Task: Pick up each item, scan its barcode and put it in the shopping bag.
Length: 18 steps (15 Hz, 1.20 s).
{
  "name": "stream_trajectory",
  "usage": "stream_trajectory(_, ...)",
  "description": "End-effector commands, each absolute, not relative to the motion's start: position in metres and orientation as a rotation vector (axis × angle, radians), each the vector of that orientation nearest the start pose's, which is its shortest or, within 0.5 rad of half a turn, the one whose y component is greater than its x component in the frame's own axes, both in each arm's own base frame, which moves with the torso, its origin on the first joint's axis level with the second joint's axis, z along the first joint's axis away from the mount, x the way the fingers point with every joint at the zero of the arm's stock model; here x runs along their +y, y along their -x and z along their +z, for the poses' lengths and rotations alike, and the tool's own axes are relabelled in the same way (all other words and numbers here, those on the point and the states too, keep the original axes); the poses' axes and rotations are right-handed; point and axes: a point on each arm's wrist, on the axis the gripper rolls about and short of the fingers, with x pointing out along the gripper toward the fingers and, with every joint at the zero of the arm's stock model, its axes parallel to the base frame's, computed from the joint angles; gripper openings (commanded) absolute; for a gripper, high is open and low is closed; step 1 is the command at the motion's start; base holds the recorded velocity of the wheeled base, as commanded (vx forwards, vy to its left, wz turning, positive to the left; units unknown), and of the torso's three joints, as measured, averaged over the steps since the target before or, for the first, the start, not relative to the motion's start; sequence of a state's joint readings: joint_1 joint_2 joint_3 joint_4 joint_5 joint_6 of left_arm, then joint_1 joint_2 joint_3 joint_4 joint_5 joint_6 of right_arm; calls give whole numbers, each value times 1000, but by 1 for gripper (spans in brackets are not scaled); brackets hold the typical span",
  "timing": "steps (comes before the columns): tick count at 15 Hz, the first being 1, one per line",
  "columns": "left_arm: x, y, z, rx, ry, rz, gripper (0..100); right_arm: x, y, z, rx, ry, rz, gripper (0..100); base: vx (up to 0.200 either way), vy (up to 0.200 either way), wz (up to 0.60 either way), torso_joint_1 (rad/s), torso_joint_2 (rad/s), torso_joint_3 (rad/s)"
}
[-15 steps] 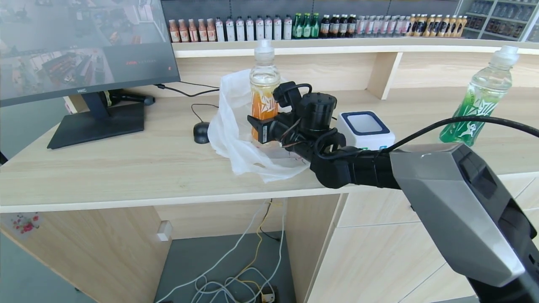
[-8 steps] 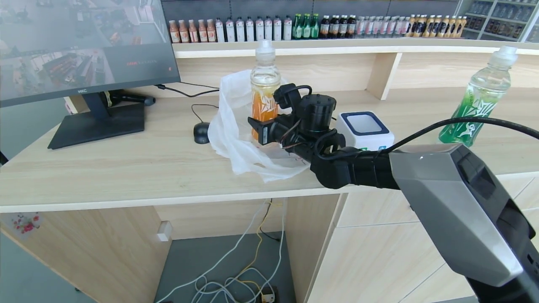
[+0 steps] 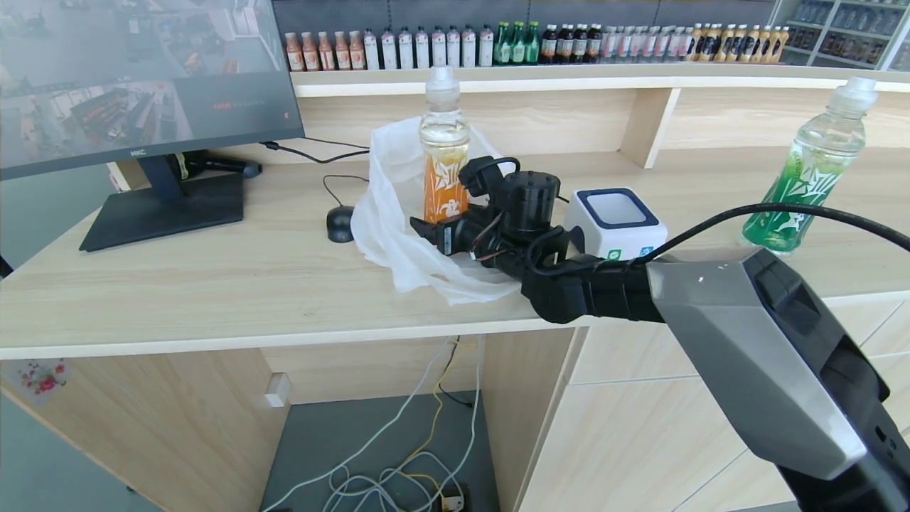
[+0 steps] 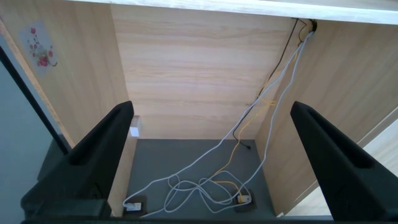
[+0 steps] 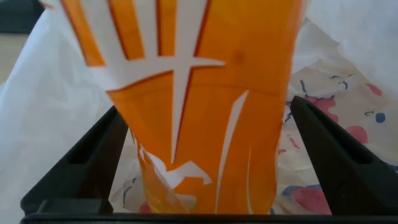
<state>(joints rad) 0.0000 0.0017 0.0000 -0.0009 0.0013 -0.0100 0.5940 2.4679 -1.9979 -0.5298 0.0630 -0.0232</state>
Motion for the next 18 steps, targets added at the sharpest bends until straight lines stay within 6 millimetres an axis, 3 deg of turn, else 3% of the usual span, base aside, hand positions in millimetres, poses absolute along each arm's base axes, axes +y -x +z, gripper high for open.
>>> stream_trajectory(1, 0, 23, 76, 0, 9, 2, 100, 297, -435, 184, -85, 3, 660, 100, 0, 0, 0, 0, 0, 0)
stream_trajectory(9, 0, 23, 76, 0, 11, 2, 100, 298, -431, 192, -106, -2, 664, 100, 0, 0, 0, 0, 0, 0)
stream_trajectory(18, 0, 23, 76, 2, 11, 2, 100, 314, -406, 218, -161, -16, 713, 100, 0, 0, 0, 0, 0, 0)
